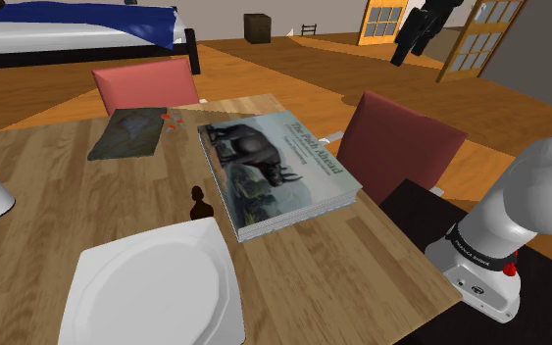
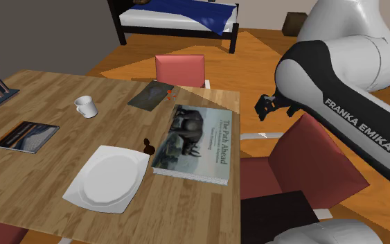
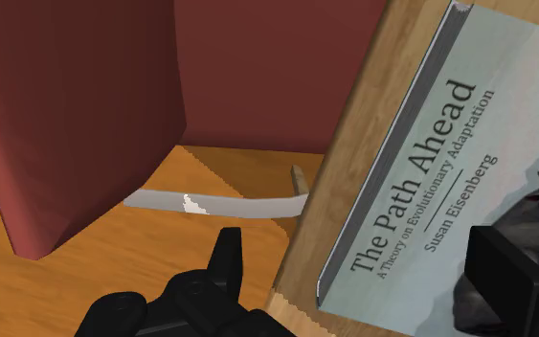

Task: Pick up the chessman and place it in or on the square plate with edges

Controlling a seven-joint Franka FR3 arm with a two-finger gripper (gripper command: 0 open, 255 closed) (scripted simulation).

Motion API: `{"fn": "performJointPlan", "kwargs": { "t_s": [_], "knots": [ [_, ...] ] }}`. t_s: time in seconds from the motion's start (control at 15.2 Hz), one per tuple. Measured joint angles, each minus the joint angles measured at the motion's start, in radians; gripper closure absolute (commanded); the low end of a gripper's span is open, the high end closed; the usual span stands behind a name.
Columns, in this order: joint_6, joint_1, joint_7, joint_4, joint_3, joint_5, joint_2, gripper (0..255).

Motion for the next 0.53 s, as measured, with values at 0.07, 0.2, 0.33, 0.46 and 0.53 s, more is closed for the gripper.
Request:
{"fn": "performJointPlan", "kwargs": {
  "t_s": [0.07,0.2,0.33,0.46,0.53],
  "knots": [
    [0.0,0.0,0.0,0.0,0.0,0.0,0.0,0],
    [0.024,0.008,0.025,-0.014,0.021,0.016,0.013,0],
    [0.058,0.018,0.062,-0.022,0.052,0.04,0.041,0],
    [0.094,0.03,0.101,-0.039,0.085,0.064,0.063,0],
    [0.112,0.036,0.12,-0.04,0.102,0.076,0.081,0]
  ]
}}
